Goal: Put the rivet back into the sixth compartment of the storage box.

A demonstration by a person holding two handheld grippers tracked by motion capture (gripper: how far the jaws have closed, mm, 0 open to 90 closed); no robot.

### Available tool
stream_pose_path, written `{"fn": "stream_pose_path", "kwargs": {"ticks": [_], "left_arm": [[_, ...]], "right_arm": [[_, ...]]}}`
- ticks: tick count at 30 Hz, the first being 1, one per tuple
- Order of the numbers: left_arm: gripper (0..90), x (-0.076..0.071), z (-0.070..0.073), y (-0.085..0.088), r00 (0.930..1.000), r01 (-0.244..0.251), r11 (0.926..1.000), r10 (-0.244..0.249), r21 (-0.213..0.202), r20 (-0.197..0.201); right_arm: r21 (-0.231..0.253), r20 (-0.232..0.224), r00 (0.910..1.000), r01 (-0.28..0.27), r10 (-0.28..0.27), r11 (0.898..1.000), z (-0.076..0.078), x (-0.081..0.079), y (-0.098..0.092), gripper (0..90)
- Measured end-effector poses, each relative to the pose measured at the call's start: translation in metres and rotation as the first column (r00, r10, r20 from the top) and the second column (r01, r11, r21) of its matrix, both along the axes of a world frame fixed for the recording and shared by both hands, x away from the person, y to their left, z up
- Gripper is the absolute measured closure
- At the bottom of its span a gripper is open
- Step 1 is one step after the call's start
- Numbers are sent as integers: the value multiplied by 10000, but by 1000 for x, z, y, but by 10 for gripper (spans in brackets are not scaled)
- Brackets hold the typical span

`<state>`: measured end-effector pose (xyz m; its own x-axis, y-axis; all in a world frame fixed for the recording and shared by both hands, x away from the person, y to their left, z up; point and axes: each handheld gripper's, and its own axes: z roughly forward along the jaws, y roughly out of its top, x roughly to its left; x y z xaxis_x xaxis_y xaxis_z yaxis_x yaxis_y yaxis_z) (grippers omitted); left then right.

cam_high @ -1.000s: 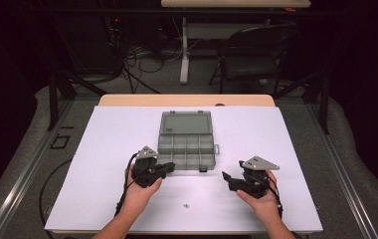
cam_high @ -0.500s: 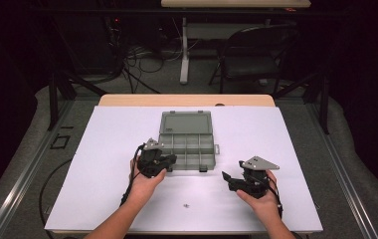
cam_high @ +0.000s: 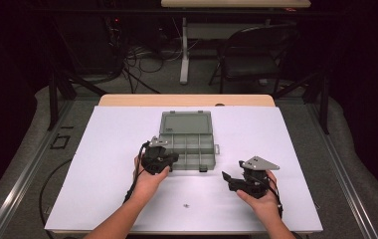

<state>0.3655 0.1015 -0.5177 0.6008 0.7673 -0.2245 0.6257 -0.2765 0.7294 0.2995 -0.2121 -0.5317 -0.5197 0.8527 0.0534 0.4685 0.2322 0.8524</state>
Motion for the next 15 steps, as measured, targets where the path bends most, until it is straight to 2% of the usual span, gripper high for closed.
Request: {"fn": "stream_pose_path", "kwargs": {"ticks": [15], "left_arm": [[863,3,-4,-1,10000,-91,9998,91,177,15]], "right_arm": [[5,-2,10000,-16,16,10000,0,0,0,244]]}}
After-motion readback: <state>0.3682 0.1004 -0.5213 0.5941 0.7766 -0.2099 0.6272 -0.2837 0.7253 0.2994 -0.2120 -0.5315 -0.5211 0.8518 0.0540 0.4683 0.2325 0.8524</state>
